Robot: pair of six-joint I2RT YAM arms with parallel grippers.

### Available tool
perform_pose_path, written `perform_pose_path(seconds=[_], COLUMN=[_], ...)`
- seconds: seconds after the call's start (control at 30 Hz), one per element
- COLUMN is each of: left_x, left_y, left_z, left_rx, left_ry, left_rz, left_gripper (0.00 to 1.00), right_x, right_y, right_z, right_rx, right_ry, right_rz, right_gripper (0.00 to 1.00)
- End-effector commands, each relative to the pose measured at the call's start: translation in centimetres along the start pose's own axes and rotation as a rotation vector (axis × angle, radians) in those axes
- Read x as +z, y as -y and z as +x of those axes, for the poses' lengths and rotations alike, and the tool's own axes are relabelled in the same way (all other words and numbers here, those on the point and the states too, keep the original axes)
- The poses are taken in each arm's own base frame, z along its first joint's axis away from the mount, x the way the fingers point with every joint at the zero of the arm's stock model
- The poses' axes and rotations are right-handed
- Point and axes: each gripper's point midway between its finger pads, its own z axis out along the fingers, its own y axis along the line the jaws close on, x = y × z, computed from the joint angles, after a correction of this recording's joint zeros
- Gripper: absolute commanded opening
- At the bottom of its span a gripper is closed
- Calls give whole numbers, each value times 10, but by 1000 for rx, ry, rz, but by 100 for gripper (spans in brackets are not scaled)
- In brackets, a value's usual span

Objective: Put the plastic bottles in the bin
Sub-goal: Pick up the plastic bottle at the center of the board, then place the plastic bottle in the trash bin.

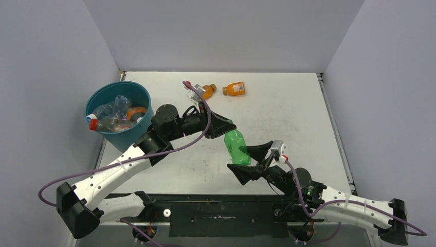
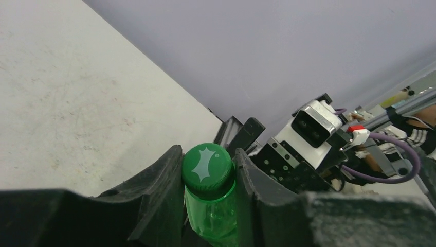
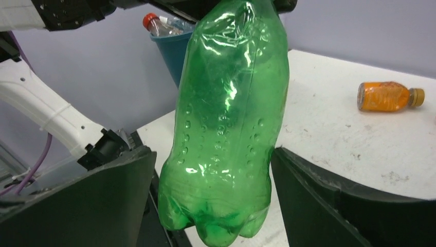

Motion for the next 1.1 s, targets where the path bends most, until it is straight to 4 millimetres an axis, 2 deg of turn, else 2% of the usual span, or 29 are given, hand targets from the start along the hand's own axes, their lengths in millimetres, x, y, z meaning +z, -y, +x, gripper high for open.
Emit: perform_pose_path(seconds=[0.0,0.03,0.1,0.13,0.23,0.33,0.4,0.47,0.57,0.63,0.73,0.9,1.07], left_x=[-19,-28,-57,-73,-129,-186,-219,-242,-271,-285,-293,-282,-268], left_y=[27,23,26,21,6,-12,-18,-18,-31,-44,-69,-102,-135], left_z=[-47,-59,-93,-109,-159,-198,-213,-225,-232,-233,-228,-216,-196], left_rx=[163,210,343,408,593,770,813,822,803,789,791,820,767], left_ry=[183,221,318,359,509,586,638,725,833,878,889,820,755], left_rz=[6,-62,-191,-283,-591,-947,-1123,-1194,-1282,-1311,-1331,-1368,-1361], left_gripper=[0,0,0,0,0,0,0,0,0,0,0,0,0], right_x=[5,5,6,5,1,-4,-6,-7,-5,-4,-3,-4,-3], right_y=[-8,-3,9,14,21,25,25,25,24,22,21,21,21], right_z=[-23,-23,-18,-15,-11,-13,-16,-17,-18,-19,-19,-17,-14], right_rx=[71,82,73,64,58,80,95,99,89,85,89,109,115], right_ry=[10,-6,-60,-85,-109,-79,-56,-51,-66,-77,-75,-59,-64], right_rz=[12,45,126,158,199,212,211,212,212,206,200,194,199], right_gripper=[94,90,90,90,90,90,90,90,90,90,90,90,90])
